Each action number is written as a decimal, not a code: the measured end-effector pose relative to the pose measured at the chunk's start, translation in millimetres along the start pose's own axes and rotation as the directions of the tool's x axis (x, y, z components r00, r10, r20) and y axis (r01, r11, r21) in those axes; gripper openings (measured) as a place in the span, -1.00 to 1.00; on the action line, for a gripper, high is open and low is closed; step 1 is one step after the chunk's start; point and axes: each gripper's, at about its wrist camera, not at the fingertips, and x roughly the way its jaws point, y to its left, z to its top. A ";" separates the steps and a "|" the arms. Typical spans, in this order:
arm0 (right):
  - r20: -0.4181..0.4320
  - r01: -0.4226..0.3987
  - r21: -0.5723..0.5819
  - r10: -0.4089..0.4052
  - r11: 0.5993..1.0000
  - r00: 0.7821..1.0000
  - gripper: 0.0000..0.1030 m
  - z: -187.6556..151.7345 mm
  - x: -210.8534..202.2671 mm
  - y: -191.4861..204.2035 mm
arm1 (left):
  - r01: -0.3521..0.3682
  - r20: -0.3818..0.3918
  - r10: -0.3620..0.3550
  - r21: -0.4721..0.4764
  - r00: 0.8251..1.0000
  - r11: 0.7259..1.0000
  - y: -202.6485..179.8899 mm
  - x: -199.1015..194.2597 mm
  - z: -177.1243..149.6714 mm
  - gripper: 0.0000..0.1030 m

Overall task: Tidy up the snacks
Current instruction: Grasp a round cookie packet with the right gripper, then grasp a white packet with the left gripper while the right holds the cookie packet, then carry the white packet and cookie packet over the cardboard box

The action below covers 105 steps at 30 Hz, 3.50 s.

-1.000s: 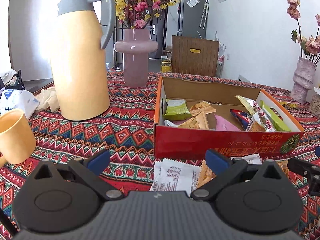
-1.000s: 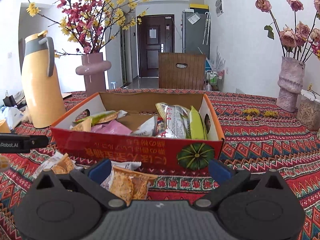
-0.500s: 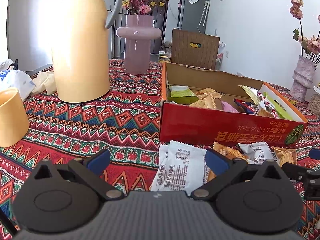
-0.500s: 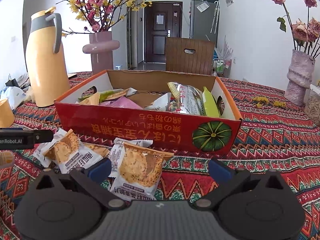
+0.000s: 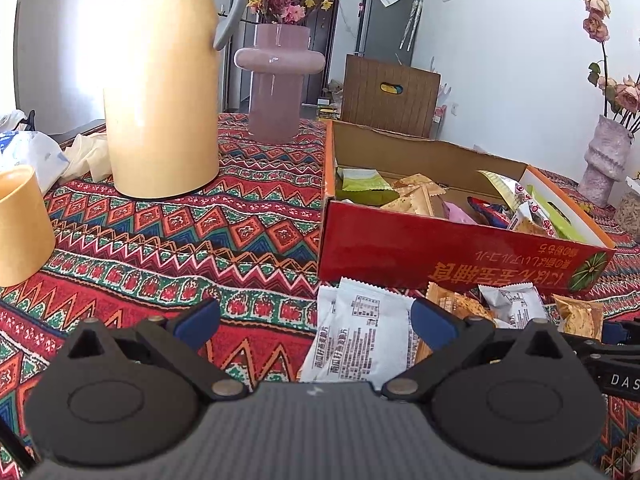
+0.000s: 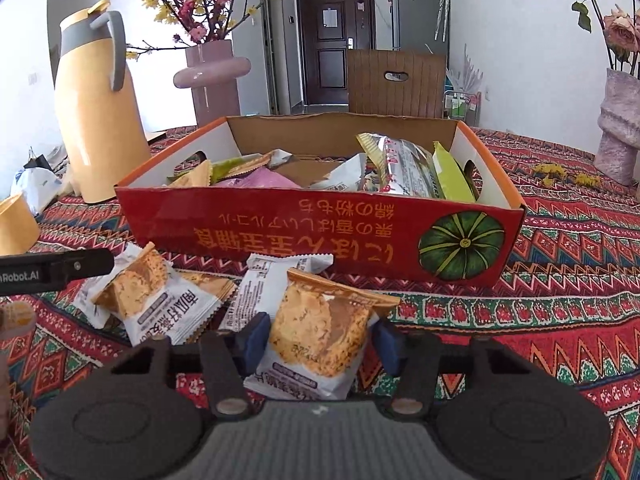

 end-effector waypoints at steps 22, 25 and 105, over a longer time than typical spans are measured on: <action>0.125 0.137 0.098 -0.149 0.986 0.981 -0.23 1.4 -14.2 -64.7 | -0.034 -0.011 0.034 -0.022 0.999 0.999 3.1 3.7 0.5 1.00; 0.127 0.129 0.108 -0.142 0.986 0.982 -0.23 -1.2 -11.5 -65.7 | -0.036 -0.011 0.036 -0.022 0.999 0.999 3.1 3.9 0.6 1.00; 0.276 0.039 0.009 -0.040 0.999 0.960 -0.23 83.5 -17.5 -60.7 | 0.039 0.043 -0.043 0.088 0.998 0.995 -66.0 6.2 91.0 -0.09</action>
